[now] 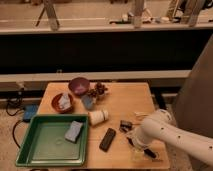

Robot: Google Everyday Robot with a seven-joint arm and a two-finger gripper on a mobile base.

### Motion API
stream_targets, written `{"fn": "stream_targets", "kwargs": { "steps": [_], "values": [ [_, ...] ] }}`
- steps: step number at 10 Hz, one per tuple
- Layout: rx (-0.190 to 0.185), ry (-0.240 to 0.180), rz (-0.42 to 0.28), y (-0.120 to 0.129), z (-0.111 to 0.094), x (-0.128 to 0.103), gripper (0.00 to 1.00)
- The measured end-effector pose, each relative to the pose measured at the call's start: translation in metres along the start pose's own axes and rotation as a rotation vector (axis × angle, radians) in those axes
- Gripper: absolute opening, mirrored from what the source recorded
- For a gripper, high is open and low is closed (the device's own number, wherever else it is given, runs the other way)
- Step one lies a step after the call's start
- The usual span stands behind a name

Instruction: Place brush in red bowl

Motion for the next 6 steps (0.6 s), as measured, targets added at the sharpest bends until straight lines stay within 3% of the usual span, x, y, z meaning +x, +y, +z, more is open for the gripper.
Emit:
{"fn": "stream_targets", "kwargs": {
  "steps": [6],
  "values": [
    [0.043, -0.015, 0.055, -0.005, -0.018, 0.017, 0.8]
  ]
}}
